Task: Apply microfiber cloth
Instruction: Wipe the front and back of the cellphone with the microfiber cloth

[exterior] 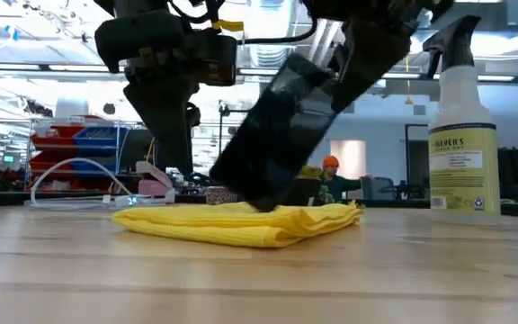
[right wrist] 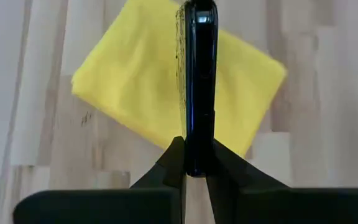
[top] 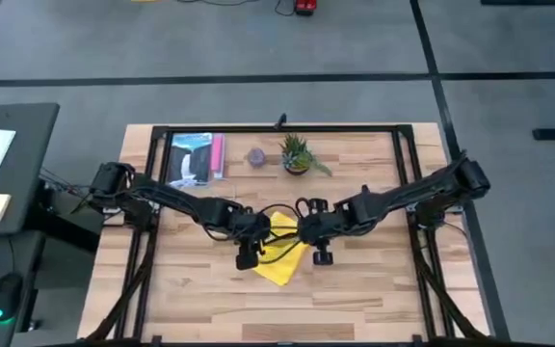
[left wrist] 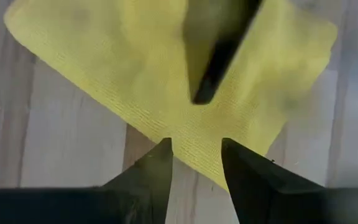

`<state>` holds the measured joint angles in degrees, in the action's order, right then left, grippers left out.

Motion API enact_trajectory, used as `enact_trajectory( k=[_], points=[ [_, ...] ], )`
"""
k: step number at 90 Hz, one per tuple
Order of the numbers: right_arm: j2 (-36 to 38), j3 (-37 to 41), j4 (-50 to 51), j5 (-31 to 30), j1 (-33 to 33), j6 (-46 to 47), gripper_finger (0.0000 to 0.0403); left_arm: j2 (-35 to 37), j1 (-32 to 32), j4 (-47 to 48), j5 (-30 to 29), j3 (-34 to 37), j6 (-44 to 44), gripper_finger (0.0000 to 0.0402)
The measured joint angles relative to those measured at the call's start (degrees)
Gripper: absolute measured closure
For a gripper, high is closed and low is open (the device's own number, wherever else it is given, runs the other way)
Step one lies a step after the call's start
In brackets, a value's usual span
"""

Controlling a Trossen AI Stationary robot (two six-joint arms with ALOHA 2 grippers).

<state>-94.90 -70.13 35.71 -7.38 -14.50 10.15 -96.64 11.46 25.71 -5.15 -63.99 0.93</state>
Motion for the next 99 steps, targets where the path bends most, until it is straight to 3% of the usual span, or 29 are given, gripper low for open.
enact_trajectory(
  k=[41,75,99],
  points=[
    [0.32,-4.27,4.44,-0.33,-0.13,-0.38,0.0380,3.56,0.34,4.01,-4.49,1.27,-2.77,0.0283],
    [0.29,-4.28,4.99,-0.31,0.02,-2.10,0.0380,15.43,0.57,-23.16,-5.84,20.60,-8.96,0.0283],
    [0.51,-8.59,8.64,0.06,-0.01,-1.15,0.0380,18.84,0.57,-26.81,-8.06,24.55,-10.16,0.0283]
  ],
)
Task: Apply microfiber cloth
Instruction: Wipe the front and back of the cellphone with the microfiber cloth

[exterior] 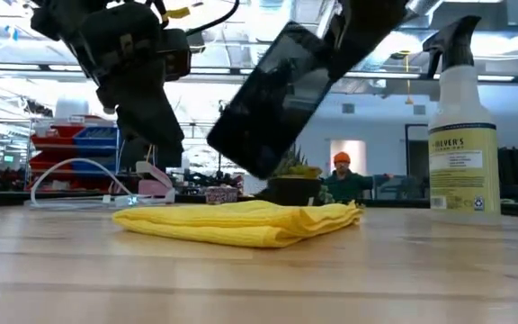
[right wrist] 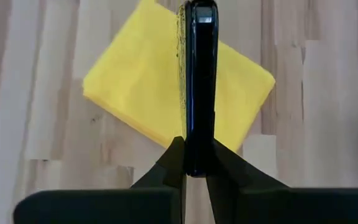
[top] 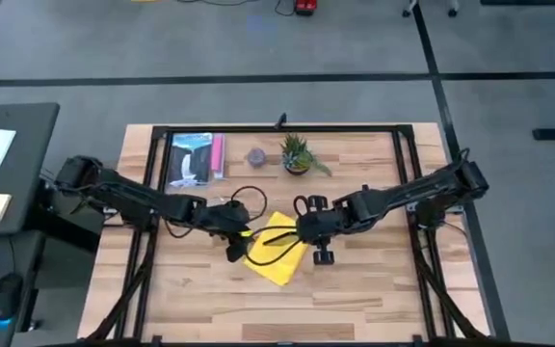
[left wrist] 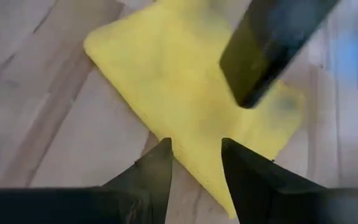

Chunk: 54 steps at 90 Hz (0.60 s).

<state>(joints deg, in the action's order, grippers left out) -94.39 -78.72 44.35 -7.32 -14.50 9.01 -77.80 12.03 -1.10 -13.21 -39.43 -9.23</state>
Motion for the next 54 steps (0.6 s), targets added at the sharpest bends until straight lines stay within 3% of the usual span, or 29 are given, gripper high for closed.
enact_trajectory(
  k=[23,54],
  points=[
    [-3.77,0.44,2.58,3.33,0.39,2.27,0.0381,-0.02,0.00,-0.14,-1.58,0.08,-0.64,0.0283],
    [-4.26,-8.23,11.20,3.02,0.35,1.65,0.0381,-0.04,0.00,-0.16,-1.60,0.08,-0.50,0.0283]
  ],
)
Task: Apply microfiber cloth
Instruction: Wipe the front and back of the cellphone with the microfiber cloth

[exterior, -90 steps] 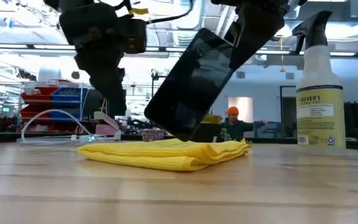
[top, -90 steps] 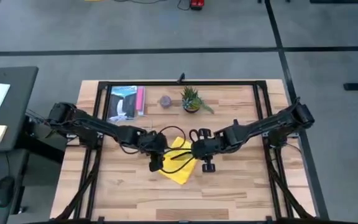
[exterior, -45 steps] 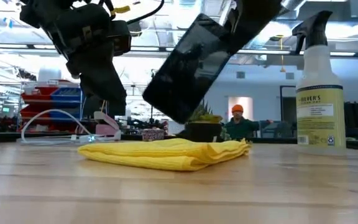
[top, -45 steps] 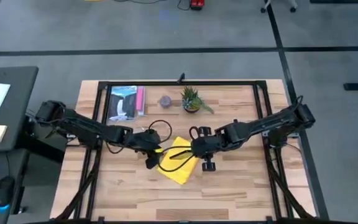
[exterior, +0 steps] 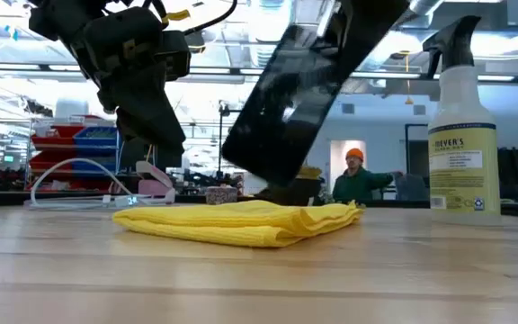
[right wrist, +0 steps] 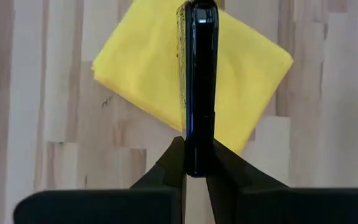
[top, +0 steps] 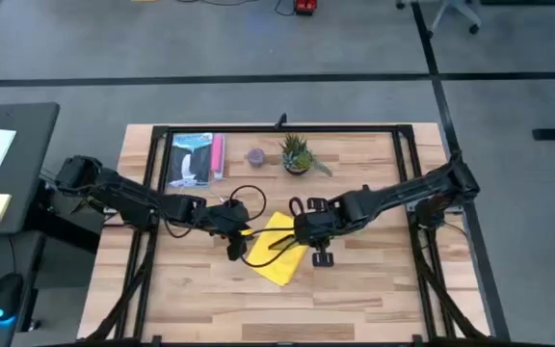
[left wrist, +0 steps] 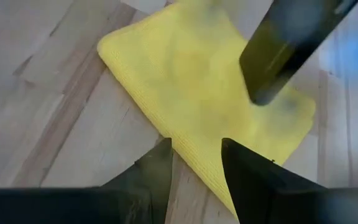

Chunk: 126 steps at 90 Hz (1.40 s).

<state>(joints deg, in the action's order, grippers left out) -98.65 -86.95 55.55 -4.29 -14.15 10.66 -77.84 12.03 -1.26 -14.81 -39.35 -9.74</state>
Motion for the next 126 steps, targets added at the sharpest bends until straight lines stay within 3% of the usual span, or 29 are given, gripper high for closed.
enact_trajectory(
  k=[67,104,126],
  points=[
    [-2.09,-0.96,1.25,7.41,4.93,0.92,0.0381,-0.02,0.02,-2.75,-0.20,0.00,-0.40,0.0283],
    [-14.87,-15.71,13.32,7.61,6.01,-5.44,0.0381,-0.02,0.02,-3.38,-0.21,0.04,0.44,0.0283],
    [-16.10,-21.19,15.41,7.19,6.67,-6.24,0.0381,-0.02,0.07,-3.24,-0.20,0.04,0.50,0.0283]
  ],
)
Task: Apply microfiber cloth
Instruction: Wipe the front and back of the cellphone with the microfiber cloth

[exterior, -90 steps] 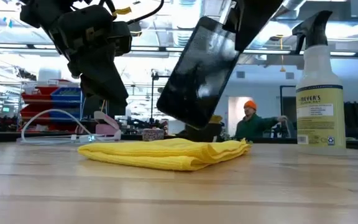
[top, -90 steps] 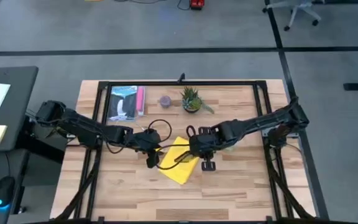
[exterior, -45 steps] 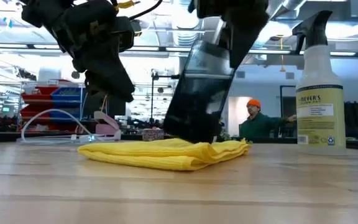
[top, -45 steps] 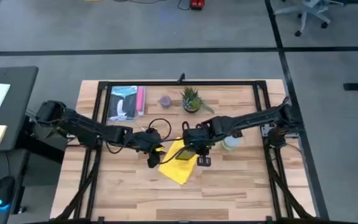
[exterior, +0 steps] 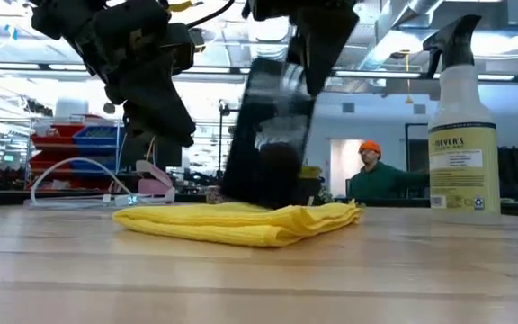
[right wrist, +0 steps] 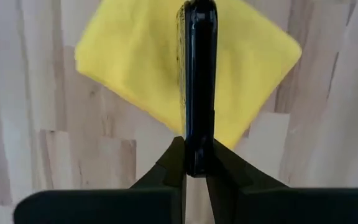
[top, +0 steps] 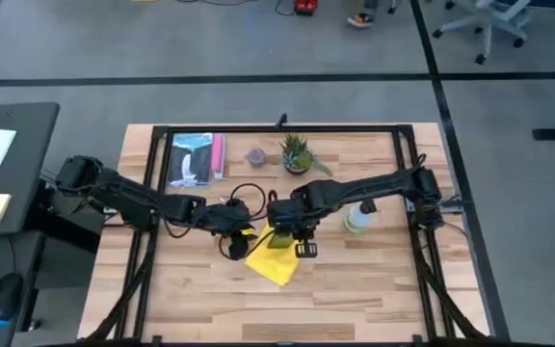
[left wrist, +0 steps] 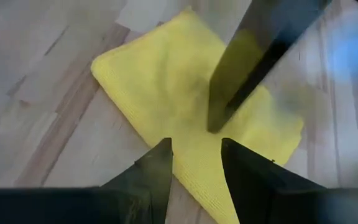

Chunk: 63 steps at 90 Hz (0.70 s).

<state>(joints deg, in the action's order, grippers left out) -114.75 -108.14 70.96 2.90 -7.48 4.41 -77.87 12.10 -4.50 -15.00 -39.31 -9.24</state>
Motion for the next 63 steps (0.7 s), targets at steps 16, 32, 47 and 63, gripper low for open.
enact_trajectory(
  k=[16,32,47,63],
  points=[
    [-2.13,0.12,1.13,0.83,0.98,-1.02,0.0381,0.00,0.00,-0.06,-0.02,0.00,0.42,0.0283],
    [-3.54,-1.42,3.87,1.27,0.93,-2.76,0.0381,-0.04,0.00,-0.07,0.00,0.02,0.42,0.0283],
    [-3.49,-5.18,5.58,-0.96,0.85,-2.09,0.0381,-0.04,0.00,-0.09,0.00,0.04,0.42,0.0283],
    [-3.54,-6.33,5.20,-1.16,0.74,-2.79,0.0381,-0.04,0.00,-0.15,0.00,0.04,0.42,0.0283]
  ],
)
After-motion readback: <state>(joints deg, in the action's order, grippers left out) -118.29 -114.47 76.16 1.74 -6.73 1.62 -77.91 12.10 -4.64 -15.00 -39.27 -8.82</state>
